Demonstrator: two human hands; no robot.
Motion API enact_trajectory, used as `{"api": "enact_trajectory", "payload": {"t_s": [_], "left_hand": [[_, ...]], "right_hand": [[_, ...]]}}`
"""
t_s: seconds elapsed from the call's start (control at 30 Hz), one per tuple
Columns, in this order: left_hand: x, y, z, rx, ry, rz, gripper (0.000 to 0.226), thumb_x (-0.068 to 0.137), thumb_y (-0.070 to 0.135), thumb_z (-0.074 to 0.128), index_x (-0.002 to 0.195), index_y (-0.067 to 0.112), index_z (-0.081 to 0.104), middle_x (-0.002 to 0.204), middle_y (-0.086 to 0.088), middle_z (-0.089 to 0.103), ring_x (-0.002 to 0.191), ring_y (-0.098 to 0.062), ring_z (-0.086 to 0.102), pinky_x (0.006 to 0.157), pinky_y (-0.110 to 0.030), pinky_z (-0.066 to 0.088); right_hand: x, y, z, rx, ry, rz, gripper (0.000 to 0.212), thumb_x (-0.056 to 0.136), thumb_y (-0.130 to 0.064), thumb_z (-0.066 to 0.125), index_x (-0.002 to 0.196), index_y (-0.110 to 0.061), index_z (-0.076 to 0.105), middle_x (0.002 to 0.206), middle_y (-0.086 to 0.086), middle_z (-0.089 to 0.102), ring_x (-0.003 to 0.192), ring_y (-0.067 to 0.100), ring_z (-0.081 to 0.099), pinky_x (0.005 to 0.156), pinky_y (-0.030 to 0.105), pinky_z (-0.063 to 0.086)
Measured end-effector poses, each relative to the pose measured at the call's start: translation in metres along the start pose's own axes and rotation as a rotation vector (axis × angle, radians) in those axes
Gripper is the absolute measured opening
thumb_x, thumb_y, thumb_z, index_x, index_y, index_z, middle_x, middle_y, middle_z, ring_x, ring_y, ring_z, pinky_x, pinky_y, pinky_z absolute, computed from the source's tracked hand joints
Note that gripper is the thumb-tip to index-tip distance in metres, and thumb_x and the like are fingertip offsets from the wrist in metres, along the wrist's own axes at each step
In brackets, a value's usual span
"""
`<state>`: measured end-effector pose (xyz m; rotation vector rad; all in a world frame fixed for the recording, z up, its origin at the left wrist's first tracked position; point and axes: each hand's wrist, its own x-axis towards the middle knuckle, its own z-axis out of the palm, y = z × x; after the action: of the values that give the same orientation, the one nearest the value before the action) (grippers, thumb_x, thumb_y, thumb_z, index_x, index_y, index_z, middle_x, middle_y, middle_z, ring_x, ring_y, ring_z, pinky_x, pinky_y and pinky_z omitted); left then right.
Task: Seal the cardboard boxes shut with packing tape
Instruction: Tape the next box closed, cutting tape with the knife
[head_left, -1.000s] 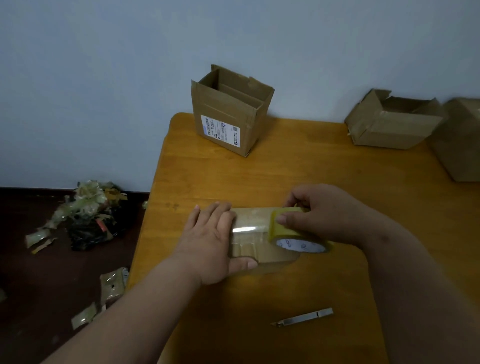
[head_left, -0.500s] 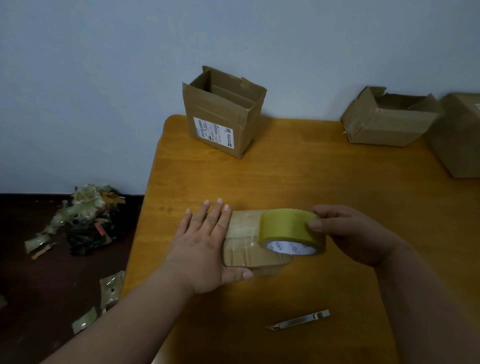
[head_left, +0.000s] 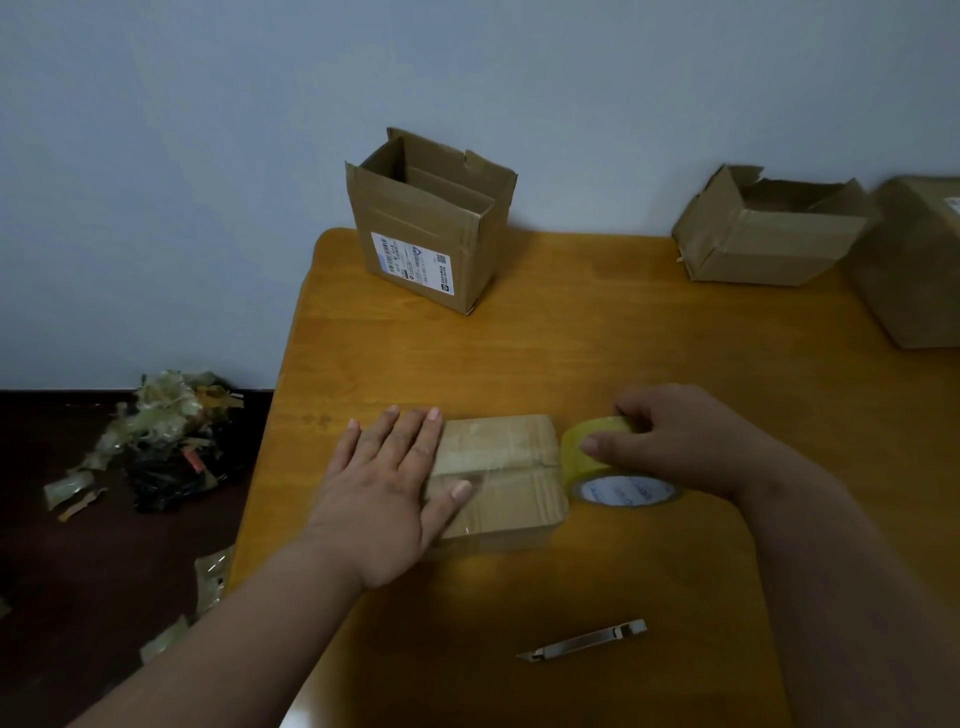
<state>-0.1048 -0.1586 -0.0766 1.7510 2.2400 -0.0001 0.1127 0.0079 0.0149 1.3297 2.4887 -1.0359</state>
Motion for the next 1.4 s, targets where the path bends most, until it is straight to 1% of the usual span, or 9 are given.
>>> {"api": "enact_trajectory", "payload": {"t_s": [0.23, 0.33, 0.5, 0.73, 0.83, 0.97, 1.17, 1.27, 1.4], "left_hand": [[0.0, -0.005, 0.01, 0.024, 0.017, 0.007, 0.092, 0.073, 0.086, -0.008, 0.143, 0.031, -0.031, 0.161, 0.007, -0.019, 0.147, -0.017, -0.024, 0.121, -0.046, -0.011], [0.0, -0.006, 0.012, 0.021, 0.035, 0.013, 0.096, 0.071, 0.088, -0.011, 0.144, 0.03, -0.029, 0.161, 0.007, -0.017, 0.148, -0.015, -0.021, 0.121, -0.045, -0.011], [-0.001, -0.004, 0.015, -0.01, 0.072, -0.001, 0.103, 0.068, 0.09, -0.015, 0.147, 0.024, -0.024, 0.161, 0.005, -0.013, 0.149, -0.015, -0.016, 0.122, -0.044, -0.009], [0.0, -0.003, 0.015, -0.03, 0.075, -0.033, 0.109, 0.068, 0.092, -0.006, 0.147, 0.02, -0.027, 0.161, 0.003, -0.016, 0.149, -0.015, -0.018, 0.121, -0.04, -0.011], [-0.001, -0.003, 0.014, -0.012, 0.063, -0.03, 0.108, 0.07, 0.091, -0.005, 0.147, 0.02, -0.027, 0.161, 0.002, -0.018, 0.149, -0.015, -0.02, 0.121, -0.041, -0.011], [-0.001, -0.001, 0.012, 0.02, 0.053, -0.037, 0.107, 0.07, 0.089, -0.007, 0.146, 0.019, -0.032, 0.159, 0.003, -0.025, 0.147, -0.015, -0.024, 0.121, -0.041, -0.012], [-0.001, -0.001, 0.01, 0.001, 0.037, -0.026, 0.1, 0.069, 0.09, -0.015, 0.148, 0.029, -0.026, 0.161, 0.002, -0.019, 0.149, -0.019, -0.021, 0.122, -0.045, -0.009], [-0.003, 0.003, 0.003, 0.073, -0.001, -0.019, 0.091, 0.067, 0.087, -0.023, 0.144, 0.04, -0.029, 0.159, 0.0, -0.025, 0.147, -0.029, -0.025, 0.119, -0.051, -0.014], [-0.001, 0.027, -0.005, 0.161, 0.04, 0.102, 0.078, 0.094, 0.072, 0.008, 0.155, 0.024, 0.013, 0.162, -0.007, 0.011, 0.15, -0.034, 0.008, 0.117, -0.058, 0.001]], "right_hand": [[-0.004, -0.001, -0.011, -0.047, 0.003, -0.034, 0.036, 0.084, -0.049, 0.068, 0.064, -0.024, 0.051, 0.063, -0.005, 0.049, 0.058, 0.009, 0.043, 0.055, 0.026, 0.032], [-0.001, 0.009, -0.022, -0.244, 0.052, -0.002, 0.041, 0.083, -0.055, 0.067, 0.063, -0.033, 0.039, 0.066, -0.01, 0.043, 0.06, 0.004, 0.039, 0.053, 0.025, 0.027], [0.006, 0.034, -0.014, -0.266, 0.013, 0.084, 0.044, 0.084, -0.06, 0.064, 0.066, -0.034, 0.033, 0.07, -0.009, 0.041, 0.064, 0.005, 0.04, 0.052, 0.027, 0.028], [0.013, 0.048, 0.012, -0.32, 0.087, 0.195, 0.054, 0.08, -0.077, 0.049, 0.063, -0.027, 0.043, 0.064, -0.006, 0.043, 0.069, 0.015, 0.05, 0.057, 0.029, 0.034], [0.016, 0.051, 0.024, -0.426, 0.174, 0.197, 0.071, 0.082, -0.08, 0.041, 0.103, -0.018, 0.069, 0.074, -0.005, 0.056, 0.083, 0.021, 0.057, 0.073, 0.033, 0.043], [0.016, 0.052, 0.025, -0.493, 0.179, 0.217, 0.081, 0.084, -0.081, 0.036, 0.127, -0.018, 0.062, 0.104, 0.003, 0.069, 0.103, 0.023, 0.062, 0.089, 0.037, 0.046], [0.031, 0.051, 0.04, -0.477, 0.068, 0.283, 0.066, 0.084, -0.081, 0.035, 0.089, -0.022, 0.064, 0.1, 0.0, 0.067, 0.092, 0.02, 0.057, 0.098, 0.044, 0.032], [0.035, 0.049, 0.056, -0.461, 0.043, 0.268, 0.066, 0.087, -0.079, 0.032, 0.099, -0.022, 0.063, 0.105, 0.001, 0.066, 0.105, 0.023, 0.059, 0.105, 0.048, 0.029], [0.035, 0.047, 0.072, -0.434, 0.049, 0.216, 0.049, 0.092, -0.069, 0.034, 0.078, -0.025, 0.051, 0.079, -0.005, 0.054, 0.095, 0.021, 0.059, 0.104, 0.048, 0.031]]}}
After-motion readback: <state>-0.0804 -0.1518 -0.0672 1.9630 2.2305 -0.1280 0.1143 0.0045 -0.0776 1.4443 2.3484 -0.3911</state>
